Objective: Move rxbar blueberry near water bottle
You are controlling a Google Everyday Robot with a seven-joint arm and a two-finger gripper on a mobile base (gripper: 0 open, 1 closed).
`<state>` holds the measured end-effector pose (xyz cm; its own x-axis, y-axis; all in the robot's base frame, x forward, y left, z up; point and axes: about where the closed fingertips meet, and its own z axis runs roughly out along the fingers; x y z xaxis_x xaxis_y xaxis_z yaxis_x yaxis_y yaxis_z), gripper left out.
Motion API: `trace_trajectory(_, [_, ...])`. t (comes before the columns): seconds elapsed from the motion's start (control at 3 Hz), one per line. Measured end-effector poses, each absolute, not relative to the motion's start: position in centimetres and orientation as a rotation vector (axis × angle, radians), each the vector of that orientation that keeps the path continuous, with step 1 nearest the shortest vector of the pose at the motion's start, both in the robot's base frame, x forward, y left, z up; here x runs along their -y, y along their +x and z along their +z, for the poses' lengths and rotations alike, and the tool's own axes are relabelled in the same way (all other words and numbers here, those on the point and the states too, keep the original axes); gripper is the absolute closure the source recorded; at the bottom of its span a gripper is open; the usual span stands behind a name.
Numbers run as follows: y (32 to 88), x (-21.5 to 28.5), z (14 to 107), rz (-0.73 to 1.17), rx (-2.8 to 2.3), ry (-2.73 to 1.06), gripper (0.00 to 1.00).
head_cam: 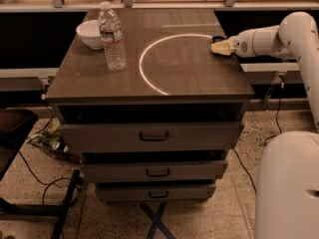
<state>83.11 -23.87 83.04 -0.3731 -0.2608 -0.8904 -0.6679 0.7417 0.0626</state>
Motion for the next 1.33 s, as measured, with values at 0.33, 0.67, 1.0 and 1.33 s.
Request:
trace_trajectory(0.33, [83.11, 23.87, 83.05, 0.519, -1.955, -0.708, 1.00])
trace_trajectory(0.67, [83.11, 23.87, 83.06, 0.518, -1.955, -0.708, 1.00])
trace_trajectory(1.0, [83.11, 23.86, 83.07, 0.518, -1.955, -0.708, 1.00])
trace_trajectory(1.33, [83.11, 23.86, 83.08, 0.518, -1.955, -0.708, 1.00])
